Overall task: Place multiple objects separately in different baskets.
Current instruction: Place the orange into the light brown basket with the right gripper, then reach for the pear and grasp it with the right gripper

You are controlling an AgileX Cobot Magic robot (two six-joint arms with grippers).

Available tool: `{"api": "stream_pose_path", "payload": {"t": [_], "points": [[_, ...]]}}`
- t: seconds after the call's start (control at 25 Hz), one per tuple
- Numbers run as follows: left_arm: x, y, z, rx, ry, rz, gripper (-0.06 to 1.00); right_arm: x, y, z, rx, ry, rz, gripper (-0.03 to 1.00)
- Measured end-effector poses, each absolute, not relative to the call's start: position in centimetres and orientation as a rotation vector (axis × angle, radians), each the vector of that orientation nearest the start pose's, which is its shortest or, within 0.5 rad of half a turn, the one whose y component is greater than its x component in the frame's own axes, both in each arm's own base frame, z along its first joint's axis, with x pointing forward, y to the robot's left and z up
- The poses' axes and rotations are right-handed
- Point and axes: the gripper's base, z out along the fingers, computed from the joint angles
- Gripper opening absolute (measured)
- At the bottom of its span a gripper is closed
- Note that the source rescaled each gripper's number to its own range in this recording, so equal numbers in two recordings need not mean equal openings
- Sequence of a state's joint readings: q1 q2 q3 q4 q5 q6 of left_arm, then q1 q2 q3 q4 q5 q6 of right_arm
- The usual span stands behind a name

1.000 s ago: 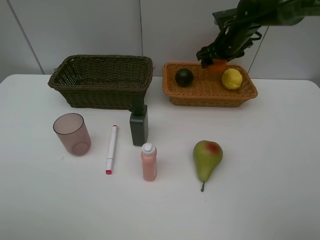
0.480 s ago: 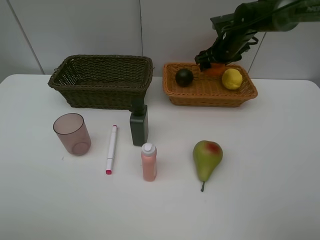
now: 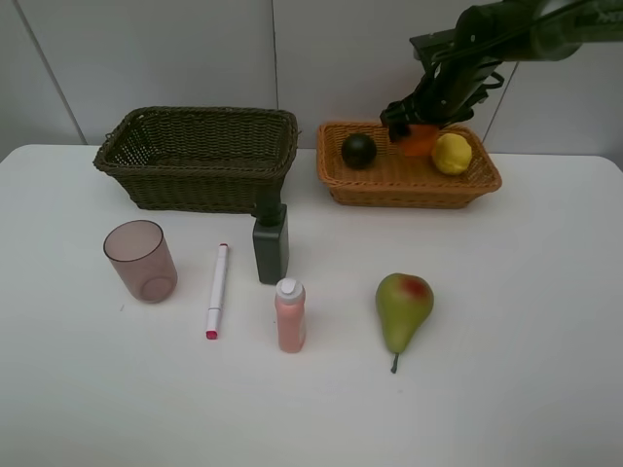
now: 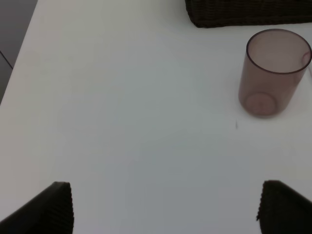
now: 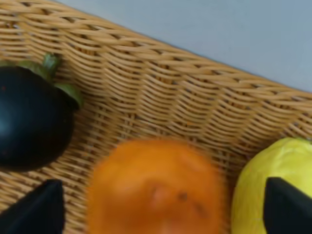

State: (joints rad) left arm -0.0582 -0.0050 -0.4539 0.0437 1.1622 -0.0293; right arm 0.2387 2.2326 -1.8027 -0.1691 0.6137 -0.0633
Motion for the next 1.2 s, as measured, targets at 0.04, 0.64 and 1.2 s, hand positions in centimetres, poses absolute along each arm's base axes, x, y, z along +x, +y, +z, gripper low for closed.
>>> {"api": "stream_pose_path", "payload": {"t": [0.04, 0.64, 1.2], "points": [[-0.5, 0.4, 25.7, 0.028, 2.186, 0.004, 1.00, 48.8, 11.0, 18.5, -0.512, 2.466, -0.108, 0.69], [-0.5, 0.4, 25.7, 0.028, 2.186, 0.004, 1.00, 48.4, 10.8, 18.6, -0.493, 2.515, -0.111, 0.74], [-0.5, 0.4, 25.7, 0.028, 2.186, 0.004, 1.00, 43.4, 9.3, 27.1, -0.386, 2.686, -0.147, 0.74]]}}
